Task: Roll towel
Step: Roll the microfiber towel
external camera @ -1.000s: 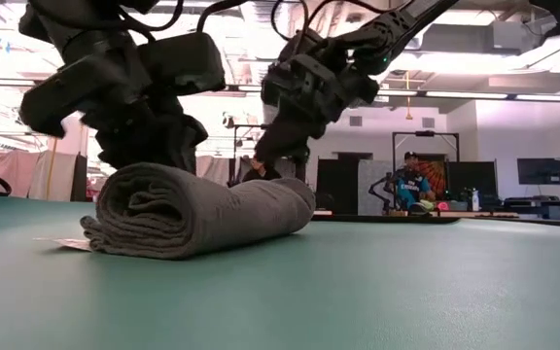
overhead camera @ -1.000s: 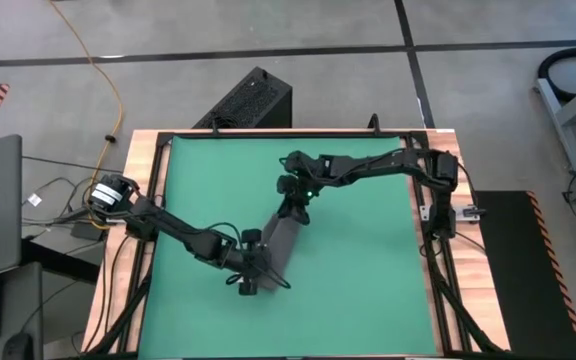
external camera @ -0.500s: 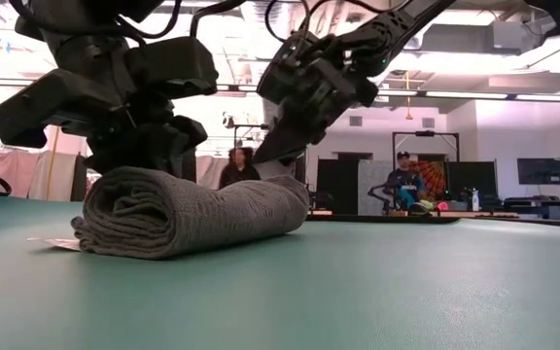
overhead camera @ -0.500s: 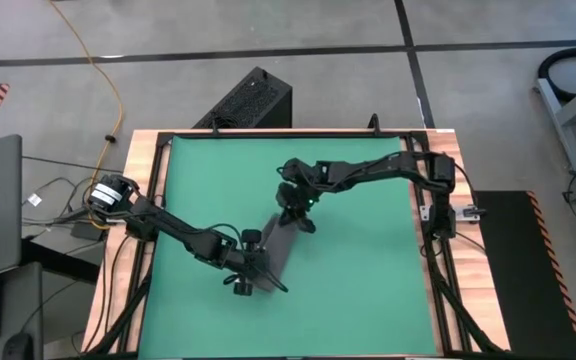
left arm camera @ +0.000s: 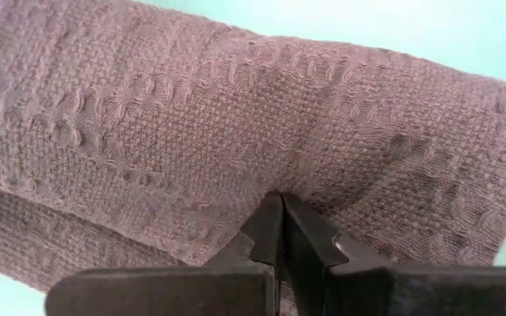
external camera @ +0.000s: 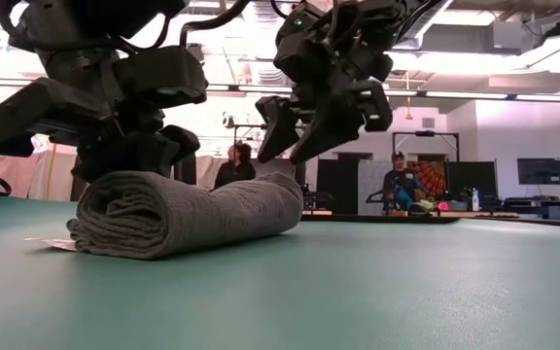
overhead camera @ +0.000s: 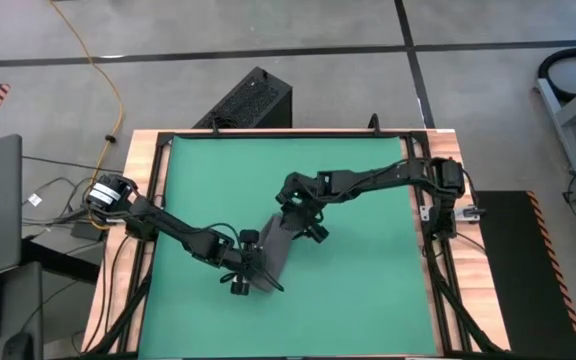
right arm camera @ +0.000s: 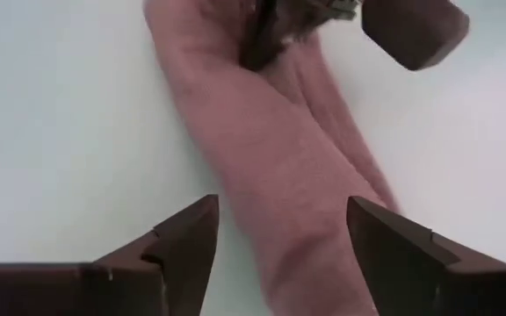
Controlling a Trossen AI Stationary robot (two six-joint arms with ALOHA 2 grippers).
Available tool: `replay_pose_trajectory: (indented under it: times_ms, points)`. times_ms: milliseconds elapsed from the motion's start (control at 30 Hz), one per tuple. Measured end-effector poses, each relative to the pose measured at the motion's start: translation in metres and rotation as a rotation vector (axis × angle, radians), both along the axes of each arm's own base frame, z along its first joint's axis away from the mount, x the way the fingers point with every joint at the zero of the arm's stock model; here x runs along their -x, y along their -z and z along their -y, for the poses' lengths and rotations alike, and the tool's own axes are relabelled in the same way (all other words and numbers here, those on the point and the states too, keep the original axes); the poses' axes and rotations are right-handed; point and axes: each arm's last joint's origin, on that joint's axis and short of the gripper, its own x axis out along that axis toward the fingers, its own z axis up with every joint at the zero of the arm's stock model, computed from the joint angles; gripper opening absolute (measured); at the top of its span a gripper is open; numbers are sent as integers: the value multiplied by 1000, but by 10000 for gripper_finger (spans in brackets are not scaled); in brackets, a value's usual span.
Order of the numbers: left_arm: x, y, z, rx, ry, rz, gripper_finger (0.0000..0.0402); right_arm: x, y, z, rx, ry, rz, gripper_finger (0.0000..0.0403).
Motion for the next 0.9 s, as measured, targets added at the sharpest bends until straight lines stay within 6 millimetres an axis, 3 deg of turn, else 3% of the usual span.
replay_pose_trajectory:
  times_ms: [133, 300, 600, 733, 900]
  points:
    - [0, 1, 0, -11, 21, -4, 0, 0, 2, -2, 137, -40, 16, 274]
    - [2, 2, 0, -17, 43, -25, 0, 1, 8, -2, 179, -94, 2, 274]
    - [2, 2, 0, -14, 41, -25, 0, -17, 45, -4, 308, -36, -20, 265]
    - [2, 1, 0, -15, 40, -22, 0, -15, 48, -5, 306, 2, -66, 207]
    - [1, 0, 0, -3, 15, -19, 0, -10, 50, -5, 242, 81, -152, 75]
